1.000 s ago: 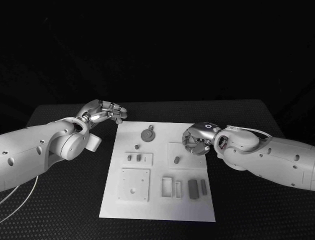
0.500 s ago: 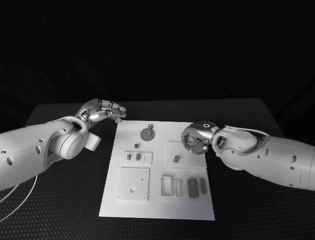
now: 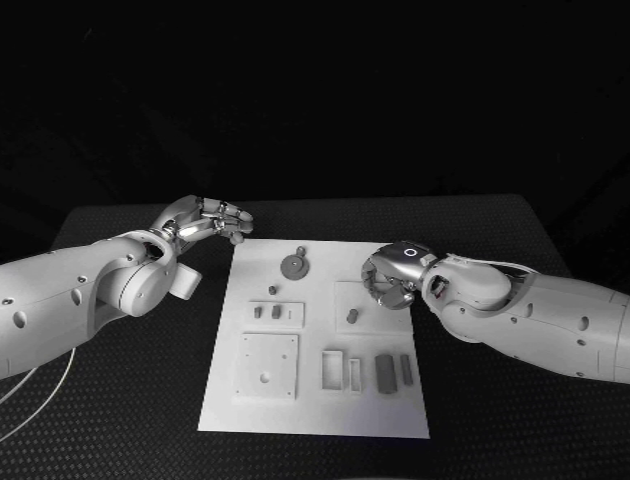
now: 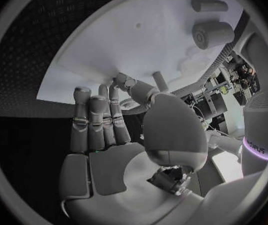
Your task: Assemble the parts on the task board
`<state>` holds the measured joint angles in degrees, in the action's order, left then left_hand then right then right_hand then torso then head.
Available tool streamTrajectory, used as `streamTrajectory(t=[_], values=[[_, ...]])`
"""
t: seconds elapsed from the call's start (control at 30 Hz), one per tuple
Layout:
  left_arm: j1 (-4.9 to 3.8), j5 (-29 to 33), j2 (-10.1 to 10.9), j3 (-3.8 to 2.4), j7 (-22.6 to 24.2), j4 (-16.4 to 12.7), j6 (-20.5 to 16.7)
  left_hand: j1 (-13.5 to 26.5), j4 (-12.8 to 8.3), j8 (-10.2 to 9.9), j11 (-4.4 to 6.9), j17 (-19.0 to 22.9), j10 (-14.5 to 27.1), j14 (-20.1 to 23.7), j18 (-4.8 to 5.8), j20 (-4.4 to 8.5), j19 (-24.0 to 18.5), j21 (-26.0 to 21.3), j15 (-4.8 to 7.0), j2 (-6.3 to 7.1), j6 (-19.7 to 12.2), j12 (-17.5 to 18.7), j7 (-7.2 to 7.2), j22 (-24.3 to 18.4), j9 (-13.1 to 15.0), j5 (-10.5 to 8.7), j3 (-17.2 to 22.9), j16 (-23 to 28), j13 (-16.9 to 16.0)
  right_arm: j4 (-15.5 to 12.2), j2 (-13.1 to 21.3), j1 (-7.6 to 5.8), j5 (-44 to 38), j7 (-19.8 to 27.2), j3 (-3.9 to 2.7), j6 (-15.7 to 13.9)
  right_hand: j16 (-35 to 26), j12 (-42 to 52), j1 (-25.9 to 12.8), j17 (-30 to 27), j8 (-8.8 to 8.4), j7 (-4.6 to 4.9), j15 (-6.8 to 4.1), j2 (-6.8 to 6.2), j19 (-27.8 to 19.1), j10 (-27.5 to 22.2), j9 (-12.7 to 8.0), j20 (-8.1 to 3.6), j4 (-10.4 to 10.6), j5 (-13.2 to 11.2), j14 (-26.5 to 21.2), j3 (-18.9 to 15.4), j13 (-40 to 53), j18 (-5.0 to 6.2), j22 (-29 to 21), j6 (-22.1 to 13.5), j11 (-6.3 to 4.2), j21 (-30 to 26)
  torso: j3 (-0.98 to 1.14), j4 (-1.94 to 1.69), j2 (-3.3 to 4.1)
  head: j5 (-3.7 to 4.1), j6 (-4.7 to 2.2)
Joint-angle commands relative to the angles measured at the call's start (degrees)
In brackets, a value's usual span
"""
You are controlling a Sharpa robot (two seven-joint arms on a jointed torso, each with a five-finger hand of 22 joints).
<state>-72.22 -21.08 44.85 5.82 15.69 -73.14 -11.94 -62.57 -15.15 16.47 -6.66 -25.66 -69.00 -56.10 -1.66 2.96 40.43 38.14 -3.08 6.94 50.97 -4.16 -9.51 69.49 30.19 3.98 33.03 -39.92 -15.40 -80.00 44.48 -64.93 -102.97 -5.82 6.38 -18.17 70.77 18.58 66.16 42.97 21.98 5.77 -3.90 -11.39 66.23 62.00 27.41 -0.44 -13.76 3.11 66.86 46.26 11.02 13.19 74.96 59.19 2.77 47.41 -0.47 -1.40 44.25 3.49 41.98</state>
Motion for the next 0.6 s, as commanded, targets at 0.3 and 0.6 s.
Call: streamTrajectory(t=[0.3,0.6], values=[[-0.05,0.4,0.0,-0.04,0.3,0.0,0.9,0.3,-0.1,0.0,-0.04,-0.2,0.7,-0.5,-0.26,-0.50,0.1,-0.3,-0.20,-0.05,-0.6,0.3,0.07,0.1,0.0,-0.02,-0.4,0.7,0.2,-0.8,-0.5,0.90,-2.5,-0.7,0.80,-0.9,-1.0,-2.1,0.6,0.5,-2.04,1.64,0.53,-2.59,-1.1,8.8,-0.6,0.19,0.5,-0.3,-1.3,2.4,1.0,1.81,0.9,-3.2,0.18,-0.4,-0.07,-0.03,-0.02,0.05,0.08],[-0.05,0.4,0.0,-0.04,0.2,-0.1,1.0,0.3,-0.1,0.0,-0.09,-0.3,0.8,-0.5,-0.28,-0.53,0.1,-0.4,-0.23,-0.05,-0.7,0.3,0.02,0.2,0.0,-0.06,-0.5,0.9,0.2,-0.8,-0.5,0.90,-2.7,-1.2,0.81,-1.7,-1.7,-2.9,0.9,0.4,-2.38,1.98,0.97,-3.81,-1.6,7.6,-0.7,0.48,1.1,-0.3,-1.5,2.9,1.7,1.81,0.8,-4.0,0.63,-0.8,-0.06,-0.07,-0.02,0.01,0.11]])
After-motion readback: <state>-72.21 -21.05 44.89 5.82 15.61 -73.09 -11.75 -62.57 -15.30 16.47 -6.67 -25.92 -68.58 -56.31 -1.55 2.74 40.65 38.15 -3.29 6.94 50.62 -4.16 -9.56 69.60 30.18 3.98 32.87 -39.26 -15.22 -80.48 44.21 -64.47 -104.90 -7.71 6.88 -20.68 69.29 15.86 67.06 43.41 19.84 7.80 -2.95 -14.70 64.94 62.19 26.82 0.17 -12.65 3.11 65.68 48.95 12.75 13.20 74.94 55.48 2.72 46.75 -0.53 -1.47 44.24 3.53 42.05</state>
